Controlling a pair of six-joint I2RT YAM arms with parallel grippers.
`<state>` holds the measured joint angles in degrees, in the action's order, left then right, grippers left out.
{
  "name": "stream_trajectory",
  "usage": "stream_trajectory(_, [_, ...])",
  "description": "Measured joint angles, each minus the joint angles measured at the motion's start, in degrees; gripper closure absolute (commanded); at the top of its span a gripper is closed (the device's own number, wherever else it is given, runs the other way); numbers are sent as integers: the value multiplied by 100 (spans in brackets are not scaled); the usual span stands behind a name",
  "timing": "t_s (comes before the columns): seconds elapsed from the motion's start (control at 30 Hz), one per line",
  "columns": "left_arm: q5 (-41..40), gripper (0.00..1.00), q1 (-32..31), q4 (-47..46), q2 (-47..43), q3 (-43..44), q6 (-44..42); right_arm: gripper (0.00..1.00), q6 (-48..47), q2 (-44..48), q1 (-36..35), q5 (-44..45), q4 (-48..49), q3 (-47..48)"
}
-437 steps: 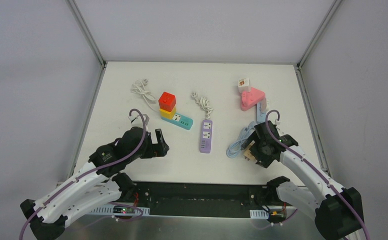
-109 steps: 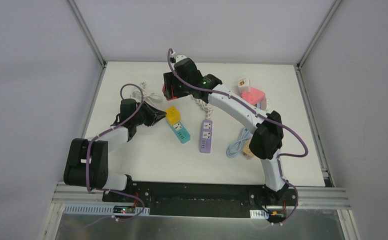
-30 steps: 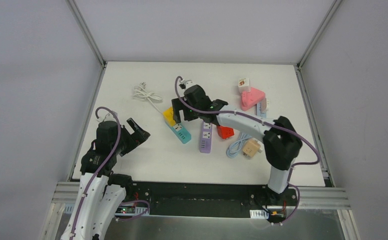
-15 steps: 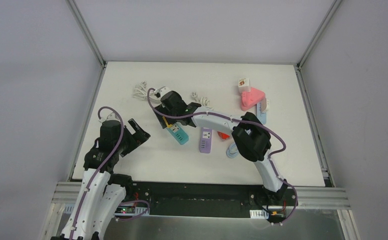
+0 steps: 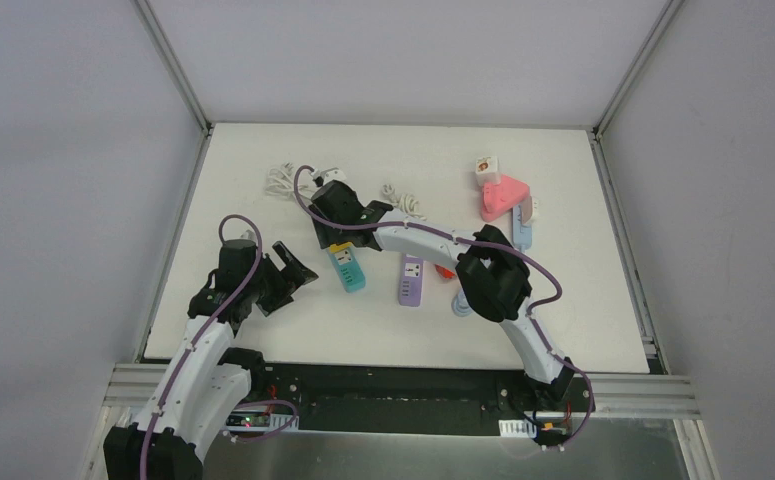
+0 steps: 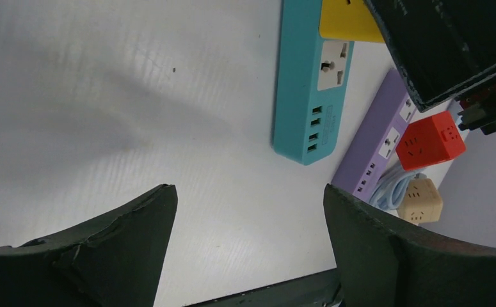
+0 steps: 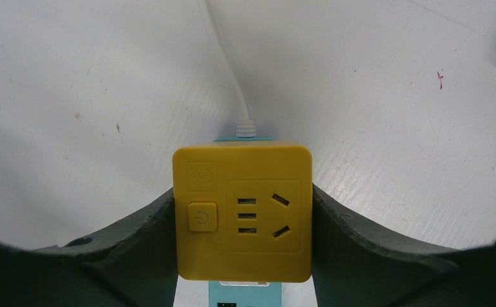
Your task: Pull the plug off the socket
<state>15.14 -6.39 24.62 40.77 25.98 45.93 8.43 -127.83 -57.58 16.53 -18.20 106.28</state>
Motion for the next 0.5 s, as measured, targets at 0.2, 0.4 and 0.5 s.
stream_trajectory(0.2, [710,34,-52,-1478,833,-496,450,67,691,-201,-94,302,-442,417])
stream_trajectory(0.4, [813,41,-385,-2500,1460,-590,745,67,1038,-201,-103,304,-522,431])
stream_trajectory(0.5, [717,42,-494,-2804,1810,-590,782,67,1110,-201,-103,295,-531,431])
